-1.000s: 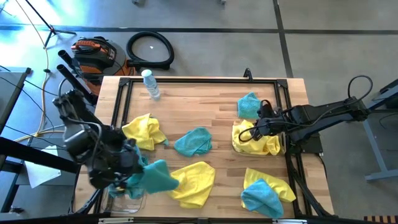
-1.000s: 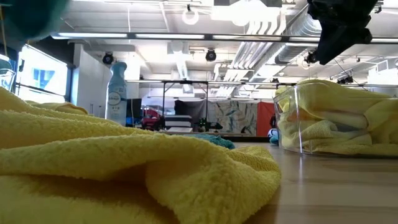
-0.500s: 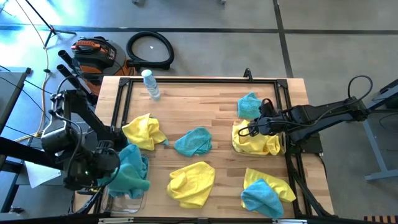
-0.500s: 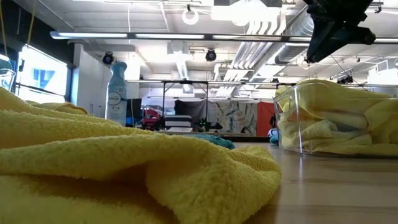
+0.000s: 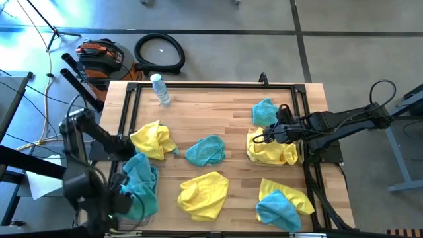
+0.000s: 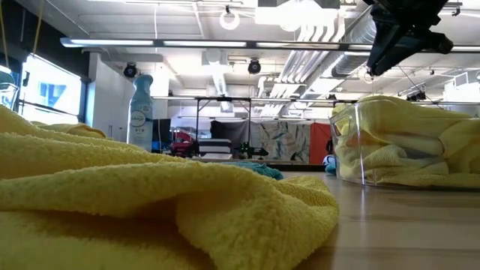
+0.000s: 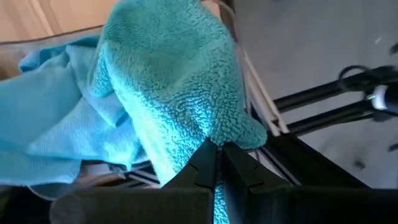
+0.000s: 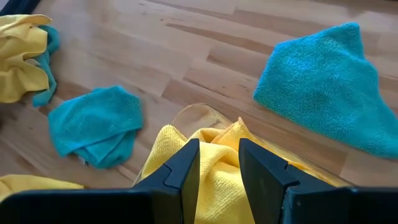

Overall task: Sort microfiber towel by color & place in baskets
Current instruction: Put the blue microfiber towel into the left transparent bin

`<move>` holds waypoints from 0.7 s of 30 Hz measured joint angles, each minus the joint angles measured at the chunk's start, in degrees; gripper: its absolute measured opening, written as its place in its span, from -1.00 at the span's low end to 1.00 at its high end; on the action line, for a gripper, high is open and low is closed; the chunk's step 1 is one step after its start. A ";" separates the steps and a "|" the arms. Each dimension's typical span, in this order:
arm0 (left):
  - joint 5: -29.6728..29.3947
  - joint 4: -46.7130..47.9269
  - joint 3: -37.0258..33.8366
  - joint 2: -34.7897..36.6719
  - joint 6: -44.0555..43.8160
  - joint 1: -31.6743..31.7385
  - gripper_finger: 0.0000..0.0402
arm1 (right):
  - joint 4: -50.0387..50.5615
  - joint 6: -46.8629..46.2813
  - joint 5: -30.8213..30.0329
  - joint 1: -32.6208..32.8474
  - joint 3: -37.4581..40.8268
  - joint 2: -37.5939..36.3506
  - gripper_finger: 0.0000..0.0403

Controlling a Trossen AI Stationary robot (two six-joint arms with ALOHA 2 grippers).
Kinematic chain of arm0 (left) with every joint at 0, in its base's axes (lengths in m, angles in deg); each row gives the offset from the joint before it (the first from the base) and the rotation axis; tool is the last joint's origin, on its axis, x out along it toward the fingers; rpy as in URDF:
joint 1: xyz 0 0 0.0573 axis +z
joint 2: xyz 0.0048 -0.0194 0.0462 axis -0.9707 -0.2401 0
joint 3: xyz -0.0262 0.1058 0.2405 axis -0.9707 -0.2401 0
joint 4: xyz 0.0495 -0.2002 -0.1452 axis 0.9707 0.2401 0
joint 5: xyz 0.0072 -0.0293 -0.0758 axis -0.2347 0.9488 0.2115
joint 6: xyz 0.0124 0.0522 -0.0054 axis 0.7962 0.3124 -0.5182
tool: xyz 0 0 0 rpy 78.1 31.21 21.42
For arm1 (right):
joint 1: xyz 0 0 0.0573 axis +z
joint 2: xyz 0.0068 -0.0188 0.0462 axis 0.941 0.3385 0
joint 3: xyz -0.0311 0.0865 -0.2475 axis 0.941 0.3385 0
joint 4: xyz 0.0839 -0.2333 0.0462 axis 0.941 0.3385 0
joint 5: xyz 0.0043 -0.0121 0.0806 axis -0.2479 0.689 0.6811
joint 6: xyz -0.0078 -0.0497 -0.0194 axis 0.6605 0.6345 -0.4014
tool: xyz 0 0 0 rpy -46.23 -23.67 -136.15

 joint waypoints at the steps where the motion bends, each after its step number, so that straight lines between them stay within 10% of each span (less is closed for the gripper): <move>1: 0.54 -0.11 0.00 -1.19 1.20 0.77 -1.00 | 0.02 0.07 -0.36 0.00 0.00 0.00 -0.47; 9: -0.45 -7.31 -0.04 -9.65 10.11 5.63 -1.00 | 0.02 3.34 -0.64 0.00 0.00 0.00 -0.47; 21: -6.51 -17.62 -11.74 -11.27 -9.40 1.25 -1.00 | -0.08 7.69 -0.53 0.00 0.00 0.00 -0.47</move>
